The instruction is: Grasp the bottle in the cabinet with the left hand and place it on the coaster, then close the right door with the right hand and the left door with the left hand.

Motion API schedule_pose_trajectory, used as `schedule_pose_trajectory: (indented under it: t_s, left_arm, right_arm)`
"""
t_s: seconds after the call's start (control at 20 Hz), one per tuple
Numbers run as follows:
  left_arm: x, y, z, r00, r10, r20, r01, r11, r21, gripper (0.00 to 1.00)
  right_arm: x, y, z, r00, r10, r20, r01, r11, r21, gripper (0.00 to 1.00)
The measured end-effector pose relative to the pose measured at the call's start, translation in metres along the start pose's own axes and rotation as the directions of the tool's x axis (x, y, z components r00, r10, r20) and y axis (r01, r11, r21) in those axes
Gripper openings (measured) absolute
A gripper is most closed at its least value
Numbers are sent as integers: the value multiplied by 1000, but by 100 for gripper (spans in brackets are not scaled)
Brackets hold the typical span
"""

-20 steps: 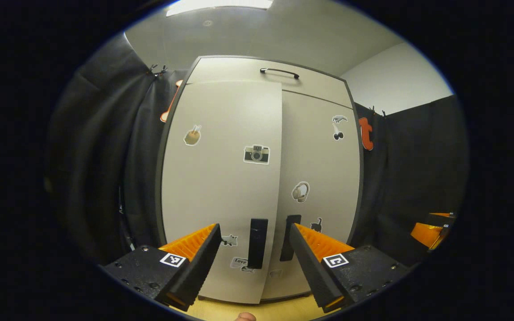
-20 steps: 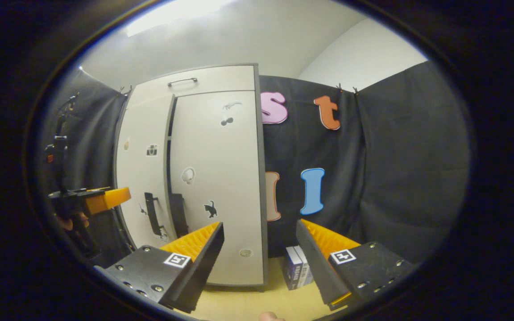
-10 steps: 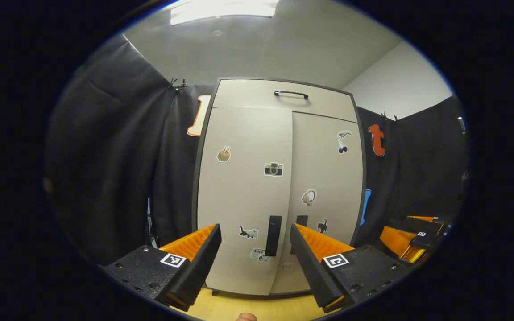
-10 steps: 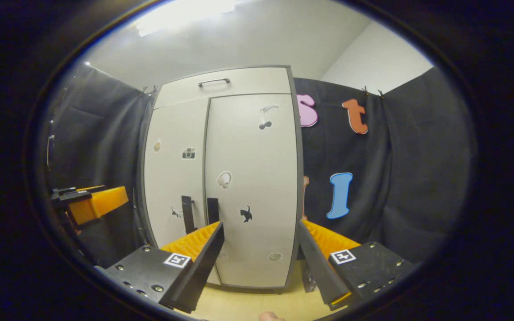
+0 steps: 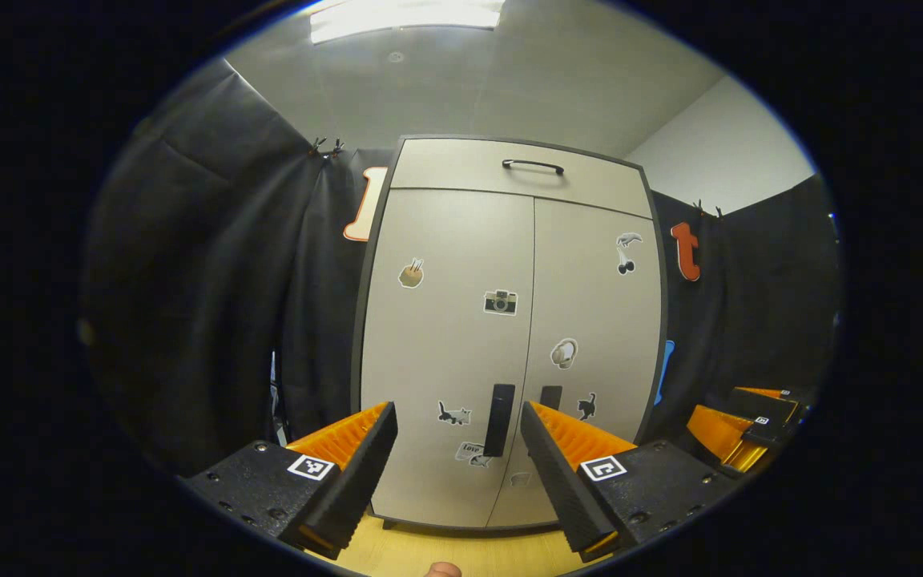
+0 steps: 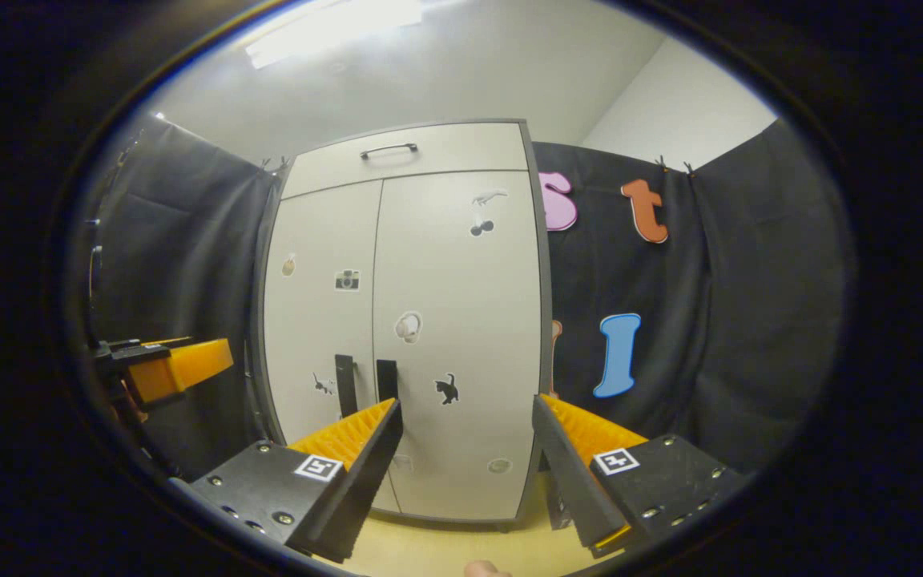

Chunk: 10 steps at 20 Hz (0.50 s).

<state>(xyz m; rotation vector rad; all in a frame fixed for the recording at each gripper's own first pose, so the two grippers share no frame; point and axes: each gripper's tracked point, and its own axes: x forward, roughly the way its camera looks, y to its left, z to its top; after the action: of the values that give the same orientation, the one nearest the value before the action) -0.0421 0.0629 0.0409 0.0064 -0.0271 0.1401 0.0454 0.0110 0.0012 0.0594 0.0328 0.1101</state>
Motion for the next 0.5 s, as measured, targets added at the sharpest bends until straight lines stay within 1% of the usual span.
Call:
schedule_pose_trajectory:
  t_s: [0.35,0.5]
  left_arm:
    - [2,-19,0,1000,-7,5,7,1000,0,96]
    - [2,-30,-3,1000,-18,9,18,1000,2,96]
  right_arm:
    - [-3,-20,1,1000,-15,6,15,1000,-5,98]
    - [-4,-26,0,1000,-9,-1,9,1000,6,98]
